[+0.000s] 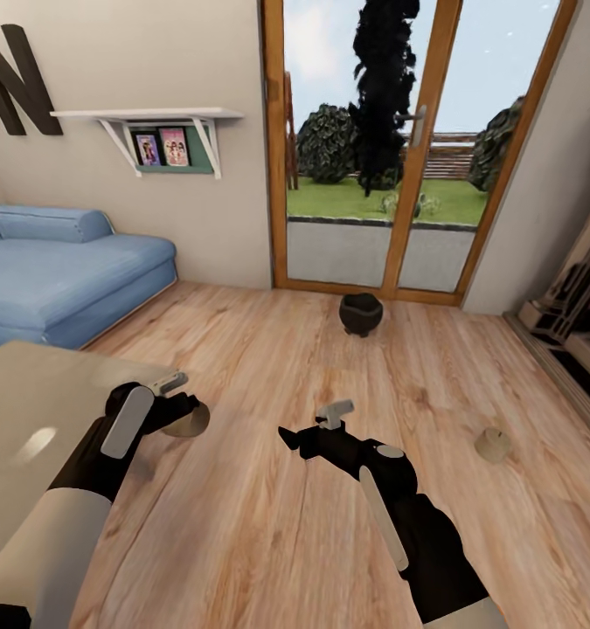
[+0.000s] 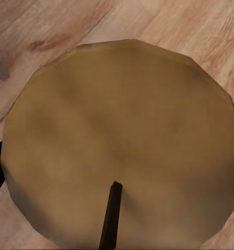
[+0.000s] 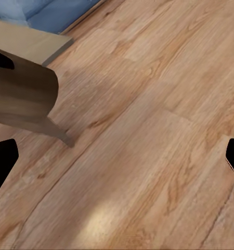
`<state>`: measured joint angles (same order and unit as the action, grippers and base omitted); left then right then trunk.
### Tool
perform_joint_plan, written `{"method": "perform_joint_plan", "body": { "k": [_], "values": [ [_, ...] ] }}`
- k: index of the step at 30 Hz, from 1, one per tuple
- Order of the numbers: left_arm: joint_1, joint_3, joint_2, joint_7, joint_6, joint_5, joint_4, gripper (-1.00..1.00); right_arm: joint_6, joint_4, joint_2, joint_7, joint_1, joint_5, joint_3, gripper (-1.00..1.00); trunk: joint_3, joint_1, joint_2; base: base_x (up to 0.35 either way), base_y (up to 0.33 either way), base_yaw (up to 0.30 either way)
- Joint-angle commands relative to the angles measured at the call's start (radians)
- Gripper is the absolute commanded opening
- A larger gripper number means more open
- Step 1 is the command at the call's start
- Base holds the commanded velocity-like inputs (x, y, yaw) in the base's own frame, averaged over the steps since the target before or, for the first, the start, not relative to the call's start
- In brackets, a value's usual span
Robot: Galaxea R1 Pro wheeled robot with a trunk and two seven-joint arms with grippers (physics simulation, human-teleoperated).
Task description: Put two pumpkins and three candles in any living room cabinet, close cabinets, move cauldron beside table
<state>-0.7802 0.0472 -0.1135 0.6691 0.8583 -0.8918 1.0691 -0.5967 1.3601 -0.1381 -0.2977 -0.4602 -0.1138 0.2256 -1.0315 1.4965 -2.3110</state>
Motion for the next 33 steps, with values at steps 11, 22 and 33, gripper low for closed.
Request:
{"method": "perform_joint_plan", "body": {
  "k": [11, 22, 33],
  "values": [
    [0.001, -0.001, 0.0, -0.002, 0.001, 0.002, -0.001, -1.0, 0.0, 0.0, 0.0, 0.0, 0.0, 0.0, 0.0, 1.0, 0.0, 0.0, 0.0, 0.337, 0.0, 0.0],
    [0.0, -0.001, -0.001, -0.002, 0.001, 0.002, 0.0, -1.0, 0.0, -0.001, 0.0, -0.001, 0.0, -0.001, 0.0, 1.0, 0.0, 0.0, 0.0, 0.337, 0.0, 0.0],
    [0.0, -0.001, 0.0, -0.002, 0.001, 0.002, 0.0, -1.0, 0.0, -0.001, 0.0, -0.001, 0.0, -0.001, 0.0, 1.0, 0.0, 0.0, 0.0, 0.337, 0.0, 0.0]
  ]
}}
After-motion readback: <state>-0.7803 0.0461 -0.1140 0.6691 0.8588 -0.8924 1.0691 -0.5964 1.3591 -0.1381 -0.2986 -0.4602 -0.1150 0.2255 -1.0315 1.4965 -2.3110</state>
